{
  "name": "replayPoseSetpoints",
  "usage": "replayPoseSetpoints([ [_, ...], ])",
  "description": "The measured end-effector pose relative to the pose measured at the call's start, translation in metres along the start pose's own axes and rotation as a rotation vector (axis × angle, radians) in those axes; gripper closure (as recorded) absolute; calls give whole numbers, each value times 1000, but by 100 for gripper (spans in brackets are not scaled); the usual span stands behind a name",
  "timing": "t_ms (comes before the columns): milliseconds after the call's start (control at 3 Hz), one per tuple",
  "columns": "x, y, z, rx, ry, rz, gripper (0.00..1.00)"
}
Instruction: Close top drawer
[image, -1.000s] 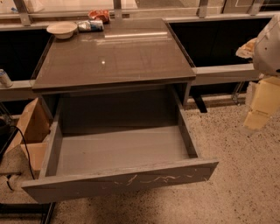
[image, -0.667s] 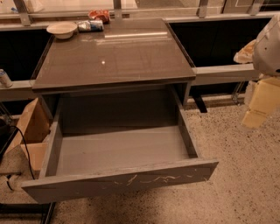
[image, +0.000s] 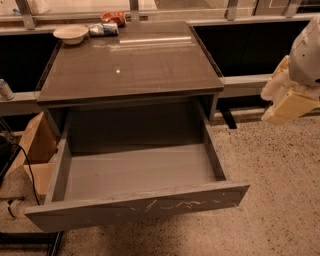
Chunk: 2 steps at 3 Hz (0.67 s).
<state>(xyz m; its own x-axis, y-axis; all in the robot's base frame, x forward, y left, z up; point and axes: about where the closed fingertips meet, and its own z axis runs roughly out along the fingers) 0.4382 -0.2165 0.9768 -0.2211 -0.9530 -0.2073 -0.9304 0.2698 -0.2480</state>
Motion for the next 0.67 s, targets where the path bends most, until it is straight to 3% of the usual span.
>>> replayPoseSetpoints([
  [333, 0, 0, 0, 0, 0, 0, 90],
  [667, 0, 0, 0, 0, 0, 0, 100],
])
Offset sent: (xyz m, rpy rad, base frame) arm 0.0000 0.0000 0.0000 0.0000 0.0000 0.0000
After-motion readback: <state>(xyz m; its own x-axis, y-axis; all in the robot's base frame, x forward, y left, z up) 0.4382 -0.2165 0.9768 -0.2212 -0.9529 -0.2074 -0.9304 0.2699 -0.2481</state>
